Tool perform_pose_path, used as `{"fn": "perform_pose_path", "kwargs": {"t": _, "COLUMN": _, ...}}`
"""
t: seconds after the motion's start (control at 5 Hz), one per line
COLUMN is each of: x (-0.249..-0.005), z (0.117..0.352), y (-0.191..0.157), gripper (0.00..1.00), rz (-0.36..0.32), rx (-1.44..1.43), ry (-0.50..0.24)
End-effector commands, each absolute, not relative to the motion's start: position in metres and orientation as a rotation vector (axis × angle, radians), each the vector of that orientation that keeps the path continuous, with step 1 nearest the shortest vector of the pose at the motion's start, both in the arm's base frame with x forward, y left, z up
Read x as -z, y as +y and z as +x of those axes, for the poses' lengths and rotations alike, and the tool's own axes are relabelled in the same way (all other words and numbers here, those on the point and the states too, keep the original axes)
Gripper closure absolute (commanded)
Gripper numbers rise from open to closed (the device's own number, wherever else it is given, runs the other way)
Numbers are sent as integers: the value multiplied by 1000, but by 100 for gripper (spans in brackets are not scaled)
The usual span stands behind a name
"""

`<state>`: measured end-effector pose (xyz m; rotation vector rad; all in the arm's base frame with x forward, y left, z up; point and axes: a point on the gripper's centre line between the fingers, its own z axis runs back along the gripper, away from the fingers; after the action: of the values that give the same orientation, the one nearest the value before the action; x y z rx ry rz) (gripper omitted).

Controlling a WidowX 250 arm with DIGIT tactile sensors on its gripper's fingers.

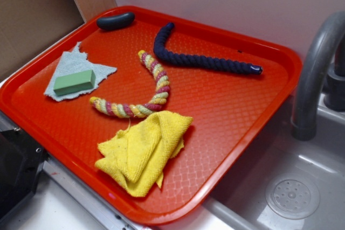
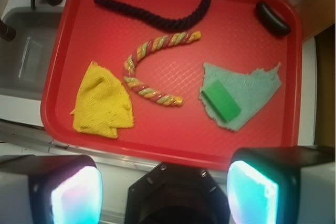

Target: Grab the green block.

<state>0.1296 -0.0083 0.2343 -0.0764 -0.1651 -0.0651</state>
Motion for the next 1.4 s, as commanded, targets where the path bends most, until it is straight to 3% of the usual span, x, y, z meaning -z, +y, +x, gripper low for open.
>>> {"fn": "perform_pose_path", "kwargs": {"t": 0.0, "x": -212, "z": 158, "y": 21, "gripper": 0, "rz": -74, "rx": 288, "ry": -274}}
{"fn": "perform_pose_path", "kwargs": {"t": 0.4, "x": -201, "z": 169, "y": 26, "gripper": 0, "rz": -49, "rx": 583, "ry": -322}}
{"fn": "perform_pose_path", "kwargs": {"t": 0.6, "x": -187, "z": 168, "y": 35, "gripper": 0, "rz": -25, "rx": 548, "ry": -238}}
{"fn": "perform_pose_path", "kwargs": {"t": 1.0, "x": -144, "z": 183, "y": 54, "gripper": 0, "rz": 48, "rx": 490, "ry": -177}}
{"fn": "perform_pose_path", "kwargs": {"t": 1.2, "x": -123, "z": 189, "y": 58, "gripper": 0, "rz": 55, "rx": 507, "ry": -189}}
